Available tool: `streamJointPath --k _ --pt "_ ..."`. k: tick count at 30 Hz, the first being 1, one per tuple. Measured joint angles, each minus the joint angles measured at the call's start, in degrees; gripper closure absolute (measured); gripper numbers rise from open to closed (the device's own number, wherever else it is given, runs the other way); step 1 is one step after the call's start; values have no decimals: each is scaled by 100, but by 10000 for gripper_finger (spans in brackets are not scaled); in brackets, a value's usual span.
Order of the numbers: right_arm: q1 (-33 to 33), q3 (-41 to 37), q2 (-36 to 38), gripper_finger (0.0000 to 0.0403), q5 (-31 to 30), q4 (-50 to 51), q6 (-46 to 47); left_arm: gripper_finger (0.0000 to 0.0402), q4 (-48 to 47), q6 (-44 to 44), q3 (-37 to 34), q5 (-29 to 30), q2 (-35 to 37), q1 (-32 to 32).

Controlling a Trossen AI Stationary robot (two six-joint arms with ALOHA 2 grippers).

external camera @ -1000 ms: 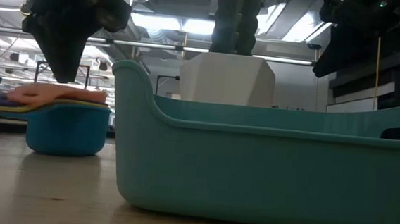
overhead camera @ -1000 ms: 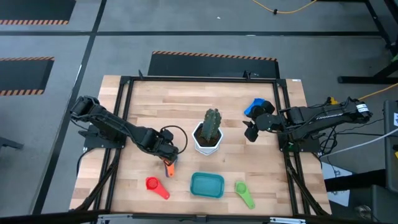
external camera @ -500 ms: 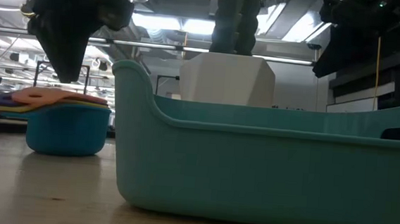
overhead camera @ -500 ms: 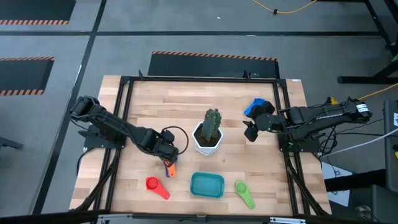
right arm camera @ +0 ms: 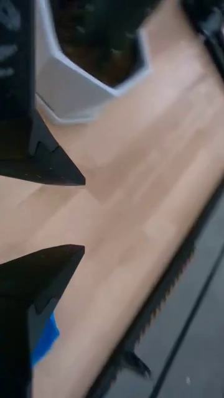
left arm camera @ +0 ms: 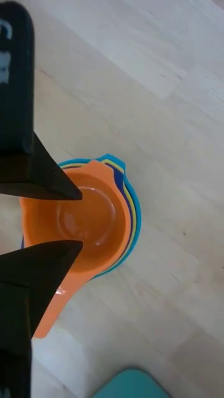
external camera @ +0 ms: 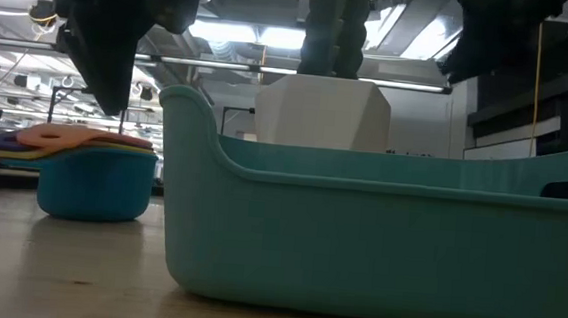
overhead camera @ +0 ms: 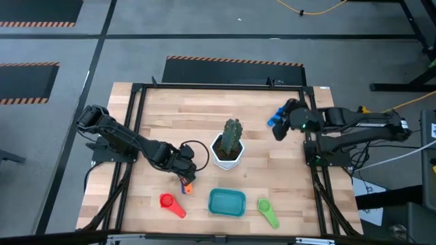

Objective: Nest measuring cups in basket
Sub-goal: Stack the blue measuring cup on top of the orange measuring cup

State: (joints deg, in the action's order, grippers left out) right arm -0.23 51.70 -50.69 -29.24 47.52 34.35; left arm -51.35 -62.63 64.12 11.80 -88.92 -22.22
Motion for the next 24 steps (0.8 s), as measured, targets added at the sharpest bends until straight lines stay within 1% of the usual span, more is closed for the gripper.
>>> streamJointPath --k 7,14,20,24 --pt "-851 245 67 232 -85 109 -186 294 15 -4 0 59 0 0" --pt "-1768 262 64 232 -63 572 -365 295 10 -7 0 81 0 0" --pt "-2416 262 64 232 -47 976 -462 296 8 17 0 126 0 0" --pt "-2856 262 64 232 161 1119 -486 296 8 20 0 131 0 0"
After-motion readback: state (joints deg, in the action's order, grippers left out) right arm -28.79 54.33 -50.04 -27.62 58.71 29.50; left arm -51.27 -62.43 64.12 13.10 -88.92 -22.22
